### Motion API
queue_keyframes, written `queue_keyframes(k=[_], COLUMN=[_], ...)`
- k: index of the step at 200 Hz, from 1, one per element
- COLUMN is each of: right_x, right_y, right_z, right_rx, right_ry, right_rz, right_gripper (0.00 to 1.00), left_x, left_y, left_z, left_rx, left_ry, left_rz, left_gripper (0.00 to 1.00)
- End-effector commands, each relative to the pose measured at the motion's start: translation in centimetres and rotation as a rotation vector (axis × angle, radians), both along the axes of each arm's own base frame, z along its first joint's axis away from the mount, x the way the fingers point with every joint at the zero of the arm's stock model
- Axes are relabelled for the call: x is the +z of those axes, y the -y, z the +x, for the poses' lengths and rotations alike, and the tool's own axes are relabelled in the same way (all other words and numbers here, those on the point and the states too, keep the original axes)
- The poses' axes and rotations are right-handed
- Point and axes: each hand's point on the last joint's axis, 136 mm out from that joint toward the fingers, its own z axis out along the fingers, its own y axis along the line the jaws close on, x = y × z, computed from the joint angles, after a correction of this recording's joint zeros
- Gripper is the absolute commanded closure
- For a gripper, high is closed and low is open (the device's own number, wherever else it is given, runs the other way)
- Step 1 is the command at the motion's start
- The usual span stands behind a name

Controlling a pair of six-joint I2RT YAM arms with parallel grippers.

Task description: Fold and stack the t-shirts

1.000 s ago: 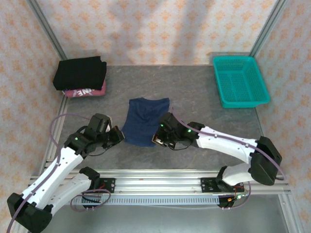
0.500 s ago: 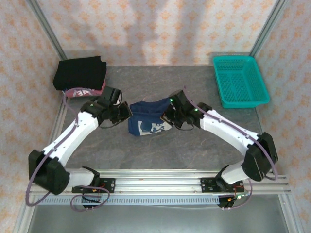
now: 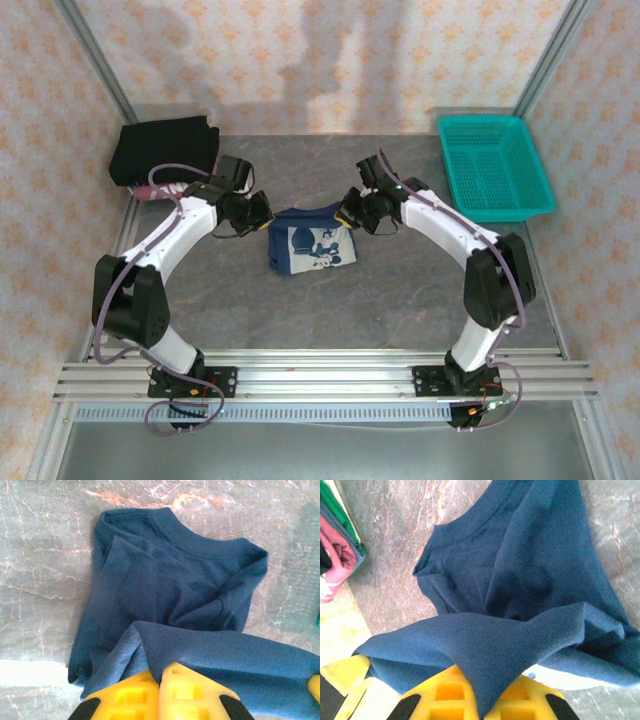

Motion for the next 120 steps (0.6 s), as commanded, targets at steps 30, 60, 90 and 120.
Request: queue_keyframes(k=[30,60,90,120], right_x=[-4.2,-4.3,3.8,8.0], right_y=[0.9,2.0,3.1,4.5], right_z=[4.6,12.4,15.8,11.5], right_rx=[-0.003,-0.111,-0.057,0.103], right_ry=[-0.065,0.000,0.205,0.295], right_rz=[-0.064,-0.049,-0.124,-0.265], right_gripper=[0.92,0.51,0.30,0.21], left_x=[-2.1,-0.4,8.3,12.5], left_y=[-2.4,-3.7,-4.3,-5.8], left_z=[5.4,10.4,12.5,8.8], left_rx=[0.052,0.139,0.118,0.075], left_ry=[0.013,0.076,0.230,0.326], left_rz=[0.069,0.025,0.079,0.178], left_gripper=[0.97,0.45,0.33,0.29])
